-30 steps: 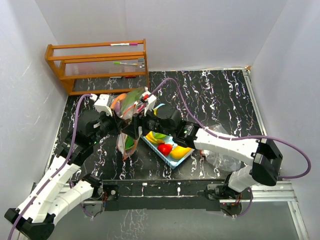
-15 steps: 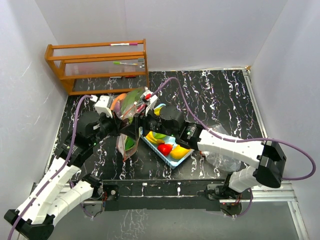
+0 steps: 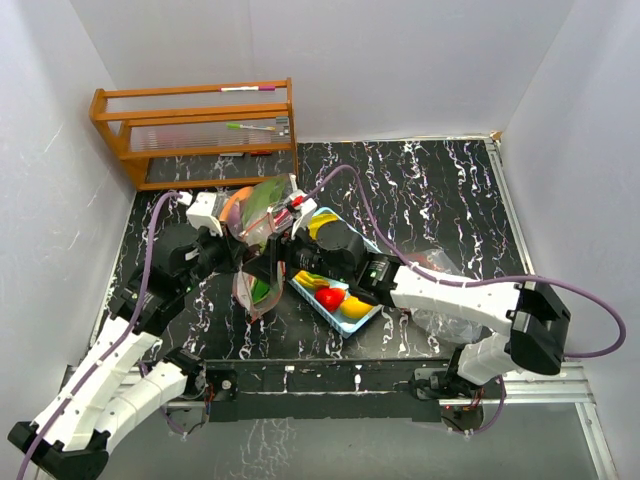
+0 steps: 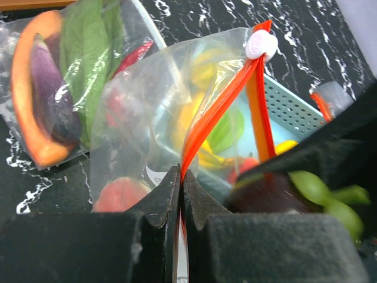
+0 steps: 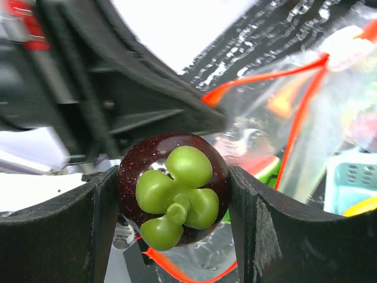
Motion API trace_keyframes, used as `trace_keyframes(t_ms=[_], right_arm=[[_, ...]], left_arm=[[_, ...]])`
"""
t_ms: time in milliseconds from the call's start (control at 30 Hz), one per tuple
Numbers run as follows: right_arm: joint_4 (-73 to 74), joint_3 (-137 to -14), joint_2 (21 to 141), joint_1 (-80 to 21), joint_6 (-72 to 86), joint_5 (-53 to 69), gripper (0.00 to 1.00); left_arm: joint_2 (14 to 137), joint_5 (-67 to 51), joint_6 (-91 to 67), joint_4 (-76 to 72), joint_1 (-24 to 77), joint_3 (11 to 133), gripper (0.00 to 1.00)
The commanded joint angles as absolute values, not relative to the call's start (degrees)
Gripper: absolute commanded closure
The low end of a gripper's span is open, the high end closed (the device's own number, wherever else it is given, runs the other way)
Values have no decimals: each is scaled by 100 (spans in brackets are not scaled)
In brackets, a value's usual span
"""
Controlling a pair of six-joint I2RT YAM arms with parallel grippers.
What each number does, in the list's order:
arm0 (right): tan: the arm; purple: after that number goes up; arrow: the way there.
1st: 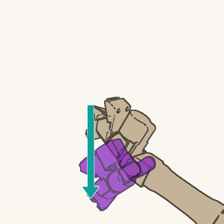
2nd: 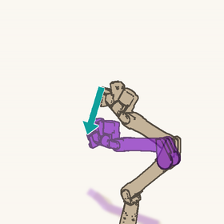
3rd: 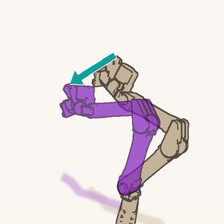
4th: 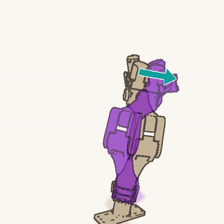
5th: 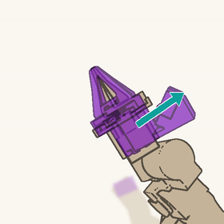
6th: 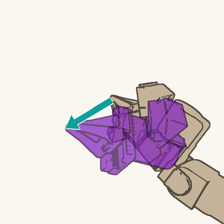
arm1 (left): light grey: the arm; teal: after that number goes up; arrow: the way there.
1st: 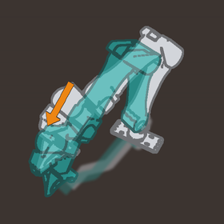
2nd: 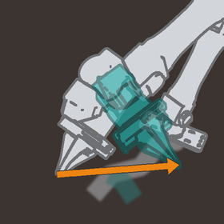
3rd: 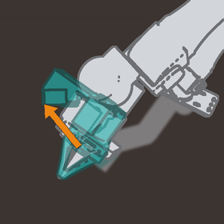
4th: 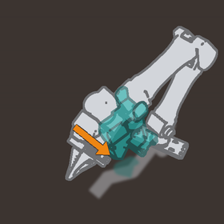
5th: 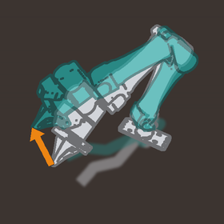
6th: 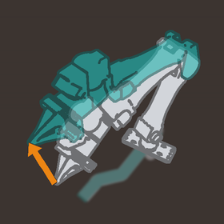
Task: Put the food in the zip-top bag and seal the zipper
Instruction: Place the fake fruit in the zipper food storage bag.
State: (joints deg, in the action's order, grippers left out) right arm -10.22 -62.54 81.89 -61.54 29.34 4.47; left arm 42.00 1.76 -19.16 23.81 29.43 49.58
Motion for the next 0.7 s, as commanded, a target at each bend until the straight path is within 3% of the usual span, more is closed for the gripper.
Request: trace_keyframes(t_ms=[0,233,533,667], right_arm=[[-955,-6107,8282,-6170,3055,-432,63],[-486,-6328,8509,-6170,3254,-1172,59],[-558,-6548,8308,-6177,3173,-987,3],[-558,-6464,8001,-6174,3145,-855,2]], left_arm=[[3983,70,-1951,2393,2986,5252,100],[3904,31,-1994,2435,2977,5300,100],[3826,41,-2013,2478,2980,5219,100],[3805,63,-2013,2471,2977,5158,100]])
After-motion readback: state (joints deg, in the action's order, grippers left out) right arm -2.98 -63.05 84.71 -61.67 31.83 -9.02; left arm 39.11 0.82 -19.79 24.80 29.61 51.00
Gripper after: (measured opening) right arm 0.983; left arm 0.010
